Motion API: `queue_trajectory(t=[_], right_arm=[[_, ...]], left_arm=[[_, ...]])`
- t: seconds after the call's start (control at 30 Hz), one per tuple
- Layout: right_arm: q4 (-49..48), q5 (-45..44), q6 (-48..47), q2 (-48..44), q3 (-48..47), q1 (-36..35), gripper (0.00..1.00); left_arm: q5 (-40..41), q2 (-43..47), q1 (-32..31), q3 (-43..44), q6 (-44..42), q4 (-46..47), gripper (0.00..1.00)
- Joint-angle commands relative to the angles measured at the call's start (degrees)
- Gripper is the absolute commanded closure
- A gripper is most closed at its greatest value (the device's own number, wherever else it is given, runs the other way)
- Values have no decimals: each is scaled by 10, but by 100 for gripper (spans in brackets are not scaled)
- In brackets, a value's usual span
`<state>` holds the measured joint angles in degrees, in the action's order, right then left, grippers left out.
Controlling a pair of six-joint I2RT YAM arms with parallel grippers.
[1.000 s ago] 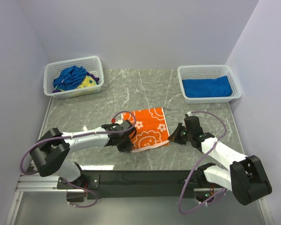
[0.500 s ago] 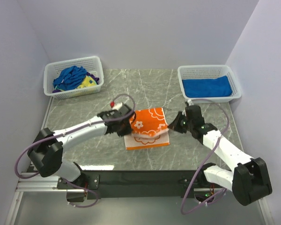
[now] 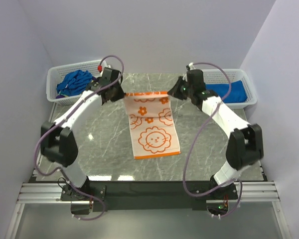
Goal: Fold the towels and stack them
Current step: Fold the towel
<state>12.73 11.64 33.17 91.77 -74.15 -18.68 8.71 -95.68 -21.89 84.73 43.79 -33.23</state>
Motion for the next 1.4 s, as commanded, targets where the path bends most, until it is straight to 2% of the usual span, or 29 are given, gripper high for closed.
queue_trajectory(t=[0.0, 0.13, 0.23, 0.37, 0.67, 1.0, 1.2, 1.37], right_arm=[[-12, -9, -24, 57, -87, 14, 100], [-16, 4, -40, 132, -168, 23, 100], [-15, 13, -46, 165, -202, 29, 100], [-13, 34, -47, 177, -206, 29, 100], [-4, 73, -25, 109, -86, 29, 100], [-2, 82, -21, -39, 111, 30, 100], [-13, 90, -19, -108, 206, 29, 100], [-3, 76, -30, -142, 257, 28, 100]], left_arm=[[-31, -59, 29, 67, -61, 23, 99], [-49, -115, 57, 137, -76, 21, 99], [-71, -142, 76, 159, -79, 33, 99], [-95, -156, 82, 166, -77, 28, 99], [-178, -69, 82, 31, -44, 37, 99], [-227, 88, 63, -178, -29, 45, 99], [-237, 161, 29, -303, 8, 78, 99], [-205, 174, -38, -345, 55, 106, 99]])
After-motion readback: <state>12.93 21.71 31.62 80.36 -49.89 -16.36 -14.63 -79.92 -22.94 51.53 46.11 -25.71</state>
